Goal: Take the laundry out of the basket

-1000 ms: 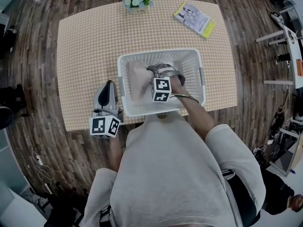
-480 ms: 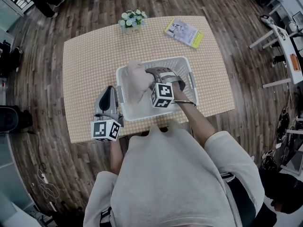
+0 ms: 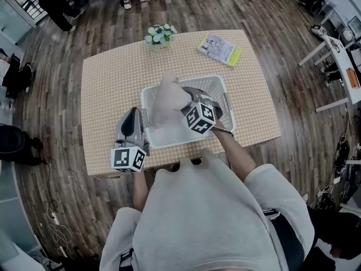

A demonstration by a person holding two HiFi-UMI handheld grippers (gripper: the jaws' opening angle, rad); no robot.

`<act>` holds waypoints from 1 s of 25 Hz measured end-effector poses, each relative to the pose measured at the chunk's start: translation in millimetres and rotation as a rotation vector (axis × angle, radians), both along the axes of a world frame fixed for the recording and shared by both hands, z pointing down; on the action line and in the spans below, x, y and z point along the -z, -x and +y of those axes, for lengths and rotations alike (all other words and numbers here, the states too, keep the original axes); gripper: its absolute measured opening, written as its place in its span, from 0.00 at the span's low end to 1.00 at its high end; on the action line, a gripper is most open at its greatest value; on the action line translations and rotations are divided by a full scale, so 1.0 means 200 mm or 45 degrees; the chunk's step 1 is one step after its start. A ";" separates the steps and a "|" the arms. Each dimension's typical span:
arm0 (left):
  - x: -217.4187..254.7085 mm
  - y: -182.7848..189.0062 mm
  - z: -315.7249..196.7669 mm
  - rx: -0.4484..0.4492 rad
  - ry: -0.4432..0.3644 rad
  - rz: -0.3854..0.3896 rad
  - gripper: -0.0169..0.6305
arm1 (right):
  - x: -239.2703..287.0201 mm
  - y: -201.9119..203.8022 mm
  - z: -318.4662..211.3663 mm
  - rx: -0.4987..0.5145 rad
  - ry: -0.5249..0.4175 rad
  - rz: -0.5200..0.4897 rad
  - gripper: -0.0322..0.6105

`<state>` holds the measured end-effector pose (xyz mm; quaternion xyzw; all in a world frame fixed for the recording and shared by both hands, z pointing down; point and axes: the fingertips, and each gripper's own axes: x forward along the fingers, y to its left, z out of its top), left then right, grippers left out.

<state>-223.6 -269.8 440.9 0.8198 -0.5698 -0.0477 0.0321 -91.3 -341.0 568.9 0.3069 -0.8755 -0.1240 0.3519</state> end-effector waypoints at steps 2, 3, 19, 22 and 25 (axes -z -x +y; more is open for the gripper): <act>0.00 -0.02 -0.01 -0.007 -0.001 -0.004 0.04 | 0.06 -0.04 -0.02 -0.081 0.093 -0.235 0.31; 0.01 -0.03 -0.01 -0.011 -0.002 -0.005 0.04 | 0.10 -0.06 -0.02 -0.119 0.151 -0.378 0.31; 0.03 -0.30 -0.01 -0.058 -0.015 -0.040 0.04 | 0.51 -0.59 0.08 -0.230 0.163 -1.159 0.31; 0.01 -0.35 0.01 -0.045 0.011 -0.063 0.04 | 0.49 -0.60 0.13 -0.192 0.160 -1.130 0.31; -0.02 -0.38 0.10 -0.025 0.062 -0.079 0.04 | 0.50 -0.60 0.21 -0.162 0.172 -1.142 0.31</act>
